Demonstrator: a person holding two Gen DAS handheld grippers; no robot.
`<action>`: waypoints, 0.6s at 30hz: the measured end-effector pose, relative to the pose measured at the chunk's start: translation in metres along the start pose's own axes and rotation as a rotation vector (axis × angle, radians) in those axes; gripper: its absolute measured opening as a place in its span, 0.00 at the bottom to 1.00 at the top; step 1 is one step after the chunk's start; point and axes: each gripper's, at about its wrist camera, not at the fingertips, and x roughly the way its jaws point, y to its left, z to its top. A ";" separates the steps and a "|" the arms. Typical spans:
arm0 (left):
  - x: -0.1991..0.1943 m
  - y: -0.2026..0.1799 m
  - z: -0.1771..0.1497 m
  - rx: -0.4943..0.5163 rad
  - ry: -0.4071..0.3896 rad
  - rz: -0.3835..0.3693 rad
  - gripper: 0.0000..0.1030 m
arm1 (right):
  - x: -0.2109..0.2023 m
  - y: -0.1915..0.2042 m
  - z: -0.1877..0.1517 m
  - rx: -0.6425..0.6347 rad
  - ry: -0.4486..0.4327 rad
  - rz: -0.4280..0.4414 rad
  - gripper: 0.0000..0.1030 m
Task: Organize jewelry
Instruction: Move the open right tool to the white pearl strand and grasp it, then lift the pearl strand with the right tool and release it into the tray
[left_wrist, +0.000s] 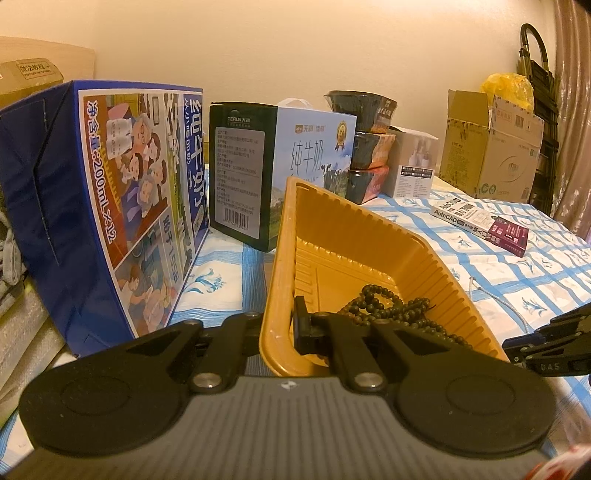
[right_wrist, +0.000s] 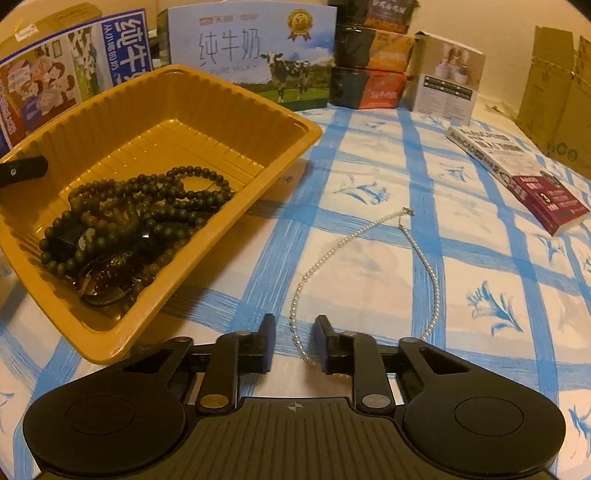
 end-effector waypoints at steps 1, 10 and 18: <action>0.000 0.000 0.000 0.000 0.000 0.000 0.05 | 0.001 0.000 0.001 -0.002 0.002 0.000 0.18; 0.001 0.001 0.000 0.000 0.000 0.000 0.05 | 0.004 0.001 0.002 -0.013 0.005 -0.014 0.02; 0.001 0.001 0.000 0.002 -0.001 -0.002 0.05 | -0.031 -0.014 0.007 0.130 -0.075 0.007 0.02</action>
